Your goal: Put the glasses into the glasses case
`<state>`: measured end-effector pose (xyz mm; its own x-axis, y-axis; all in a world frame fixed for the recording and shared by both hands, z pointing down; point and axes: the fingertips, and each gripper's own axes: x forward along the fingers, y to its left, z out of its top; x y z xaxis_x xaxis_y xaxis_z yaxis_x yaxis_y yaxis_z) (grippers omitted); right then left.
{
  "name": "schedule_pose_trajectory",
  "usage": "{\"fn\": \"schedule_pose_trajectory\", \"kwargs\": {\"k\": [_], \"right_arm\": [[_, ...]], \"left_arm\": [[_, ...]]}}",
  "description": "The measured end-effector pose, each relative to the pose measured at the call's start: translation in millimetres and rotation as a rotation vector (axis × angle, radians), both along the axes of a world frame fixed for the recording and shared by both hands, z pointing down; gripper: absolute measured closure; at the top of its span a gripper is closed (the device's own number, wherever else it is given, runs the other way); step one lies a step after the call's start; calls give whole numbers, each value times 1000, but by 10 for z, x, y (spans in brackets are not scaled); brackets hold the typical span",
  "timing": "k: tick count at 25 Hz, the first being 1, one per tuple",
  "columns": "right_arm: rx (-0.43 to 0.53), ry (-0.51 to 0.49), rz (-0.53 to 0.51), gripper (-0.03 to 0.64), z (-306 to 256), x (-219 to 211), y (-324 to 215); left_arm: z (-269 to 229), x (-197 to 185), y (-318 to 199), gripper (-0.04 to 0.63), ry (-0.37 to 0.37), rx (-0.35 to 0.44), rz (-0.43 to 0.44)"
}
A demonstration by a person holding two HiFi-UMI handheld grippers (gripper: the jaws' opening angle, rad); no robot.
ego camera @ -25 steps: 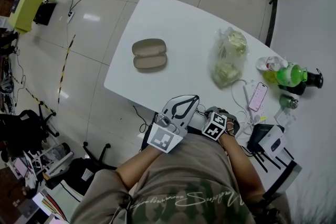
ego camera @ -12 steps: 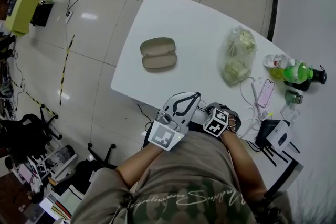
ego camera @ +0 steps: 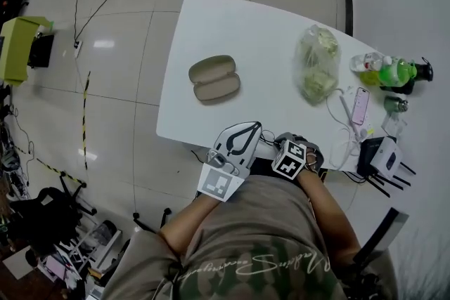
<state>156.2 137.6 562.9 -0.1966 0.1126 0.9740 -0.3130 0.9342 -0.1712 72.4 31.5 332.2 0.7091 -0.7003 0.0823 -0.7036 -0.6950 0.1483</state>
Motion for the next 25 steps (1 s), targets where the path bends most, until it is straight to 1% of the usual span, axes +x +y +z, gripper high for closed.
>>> {"fn": "schedule_pose_trajectory", "kwargs": {"k": [1, 4, 10, 14, 18, 25], "right_arm": [[-1, 1, 3, 591, 4, -49, 23], [13, 9, 6, 591, -3, -175, 6], [20, 15, 7, 591, -6, -286, -48], [36, 27, -26, 591, -14, -284, -129], [36, 23, -67, 591, -43, -320, -121], [41, 18, -102, 591, -69, -469, -185]], "left_arm": [[7, -39, 7, 589, -4, 7, 6], [-19, -140, -3, 589, -25, 60, 28], [-6, -311, -10, 589, -28, 62, 19], [-9, -342, -59, 589, -28, 66, -7], [-68, -359, -99, 589, -33, 102, -20], [-22, -391, -160, 589, -23, 87, -18]]}}
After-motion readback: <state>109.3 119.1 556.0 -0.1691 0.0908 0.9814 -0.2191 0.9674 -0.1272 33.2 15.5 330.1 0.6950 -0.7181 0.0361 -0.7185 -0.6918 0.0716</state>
